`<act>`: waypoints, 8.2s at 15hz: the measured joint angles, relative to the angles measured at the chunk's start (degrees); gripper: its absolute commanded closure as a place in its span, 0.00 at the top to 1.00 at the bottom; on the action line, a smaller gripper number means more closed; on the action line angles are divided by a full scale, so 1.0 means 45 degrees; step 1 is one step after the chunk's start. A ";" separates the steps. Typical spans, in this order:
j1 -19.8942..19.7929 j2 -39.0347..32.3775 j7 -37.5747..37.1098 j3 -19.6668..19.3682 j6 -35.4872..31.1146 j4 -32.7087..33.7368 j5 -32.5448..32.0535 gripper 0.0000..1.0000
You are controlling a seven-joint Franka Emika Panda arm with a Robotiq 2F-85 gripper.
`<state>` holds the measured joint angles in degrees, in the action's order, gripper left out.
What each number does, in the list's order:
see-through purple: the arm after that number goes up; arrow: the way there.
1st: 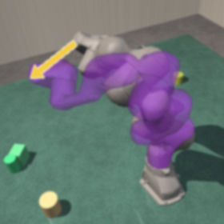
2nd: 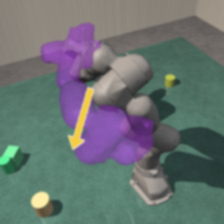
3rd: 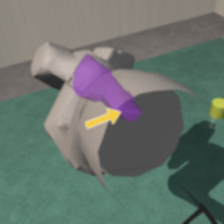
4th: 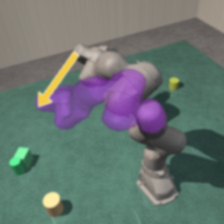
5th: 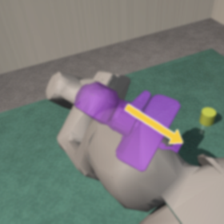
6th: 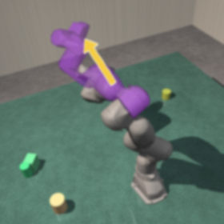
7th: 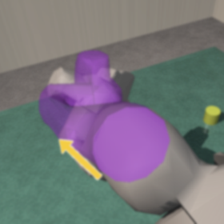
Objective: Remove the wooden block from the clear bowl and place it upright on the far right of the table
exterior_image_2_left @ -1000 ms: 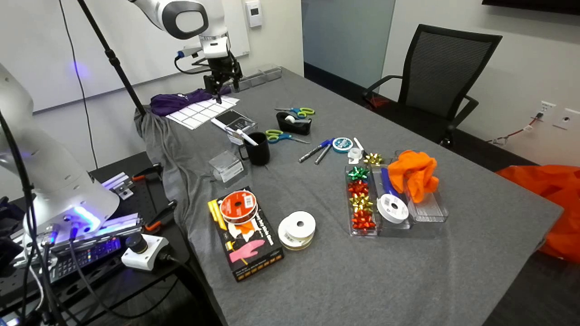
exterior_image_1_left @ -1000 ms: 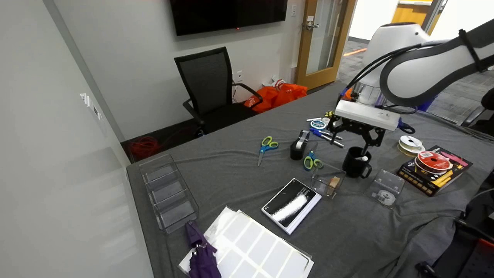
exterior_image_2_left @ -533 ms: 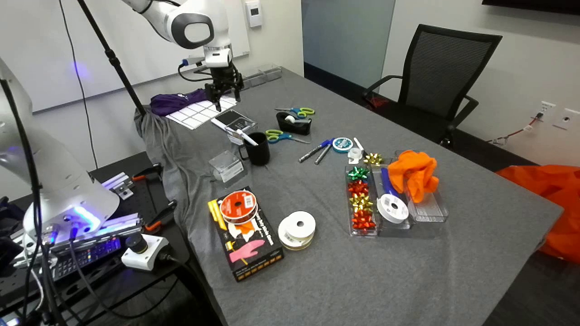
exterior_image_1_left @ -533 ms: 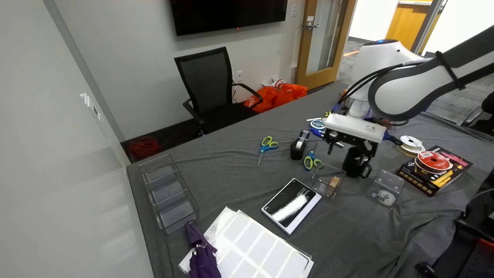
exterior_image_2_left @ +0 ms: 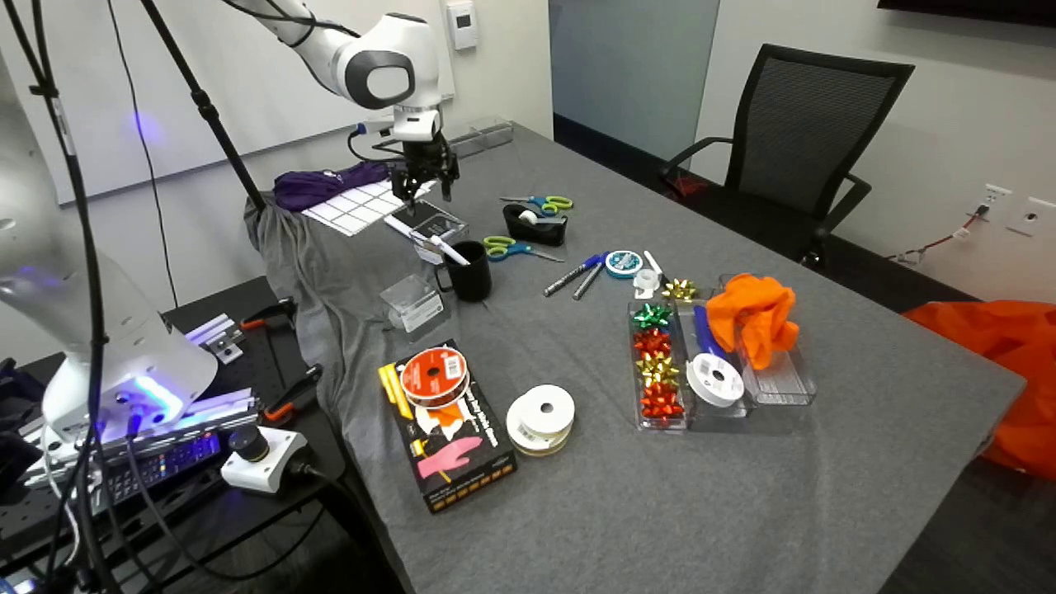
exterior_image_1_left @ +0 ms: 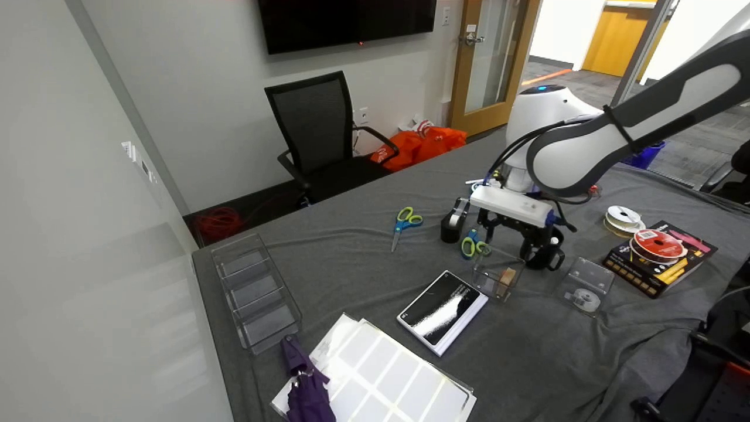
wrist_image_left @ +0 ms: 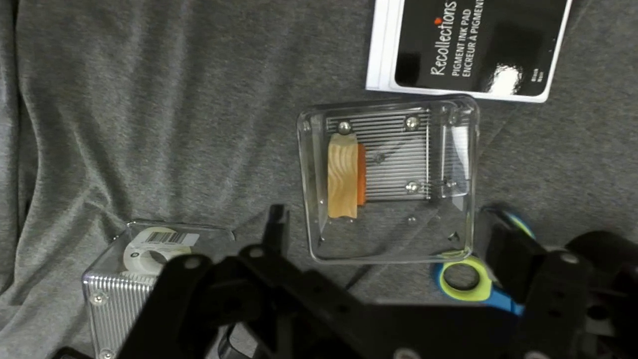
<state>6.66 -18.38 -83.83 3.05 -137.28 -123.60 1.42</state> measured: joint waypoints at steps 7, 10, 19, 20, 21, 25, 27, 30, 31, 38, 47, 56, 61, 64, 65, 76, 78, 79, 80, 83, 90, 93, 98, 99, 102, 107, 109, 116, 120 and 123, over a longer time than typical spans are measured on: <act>0.0505 -0.1133 -0.0526 -0.0478 -0.0019 0.0705 -0.0033 0.81; 0.0833 -0.1653 -0.0957 -0.0697 -0.0047 0.0945 -0.0235 0.63; 0.1291 -0.2458 -0.1424 -0.1017 -0.0061 0.1285 -0.0386 0.53; 0.1300 -0.2461 -0.1427 -0.1032 -0.0059 0.1286 -0.0393 0.54; 0.1313 -0.2463 -0.1428 -0.1054 -0.0058 0.1286 -0.0403 0.54; 0.1381 -0.2486 -0.1431 -0.1170 -0.0051 0.1285 -0.0547 0.58; 0.1422 -0.2528 -0.1462 -0.1246 -0.0050 0.1276 -0.0785 0.57; 0.1489 -0.2684 -0.1524 -0.1391 -0.0056 0.1269 -0.1265 0.51; 0.1515 -0.2700 -0.1548 -0.1437 -0.0071 0.1270 -0.1418 0.38; 0.1614 -0.2802 -0.1856 -0.1666 -0.0098 0.1200 -0.1994 0.07; 0.1615 -0.2642 -0.2052 -0.1637 -0.0018 0.1209 -0.1967 0.07; 0.1560 -0.0952 -0.1785 -0.1277 0.0093 0.0962 -0.1561 0.07; 0.1142 0.0354 0.0081 -0.0909 0.0225 0.0012 -0.0714 0.07; 0.0843 0.1417 0.1549 -0.0816 0.0575 -0.0799 -0.0445 0.07; 0.0736 0.1774 0.1993 -0.0815 0.0619 -0.1070 -0.0440 0.07; -0.0984 0.3717 0.5280 -0.1224 -0.0818 -0.2135 -0.0324 0.07; -0.1240 0.3718 0.5567 -0.1410 -0.1243 -0.2102 -0.0763 0.07; -0.1358 0.3718 0.5650 -0.1518 -0.1343 -0.2077 -0.1208 0.07; -0.1475 0.3712 0.5709 -0.1634 -0.1372 -0.2035 -0.1833 0.07; -0.1816 0.3658 0.5960 -0.2009 -0.1381 -0.1799 -0.3986 0.07; -0.2297 0.2930 0.8334 -0.2587 -0.2611 -0.0954 -0.6350 0.26; -0.2298 0.2570 0.8558 -0.2651 -0.3010 -0.0839 -0.6574 0.26; -0.2298 0.2555 0.8616 -0.2651 -0.3017 -0.0775 -0.6584 0.07; -0.2297 0.2555 0.8697 -0.2651 -0.3016 -0.0781 -0.6429 0.07; -0.2411 0.2525 1.1092 -0.2648 -0.3080 -0.0928 -0.4411 0.07; -0.3545 0.2018 1.5974 -0.2013 -0.3110 -0.0812 -0.0978 0.07; -0.3797 0.1681 1.7494 -0.2221 -0.3090 -0.0560 -0.0119 0.07; -0.4221 -0.0395 1.8657 -0.2831 -0.3158 0.0308 0.0086 0.07; -0.4228 -0.1556 1.8656 -0.2832 -0.3323 0.0920 0.0087 0.07; -0.4236 -0.2176 1.8656 -0.2832 -0.3425 0.1343 0.0087 0.07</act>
<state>-12.40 -28.17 0.13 -9.69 -152.69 -117.55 1.81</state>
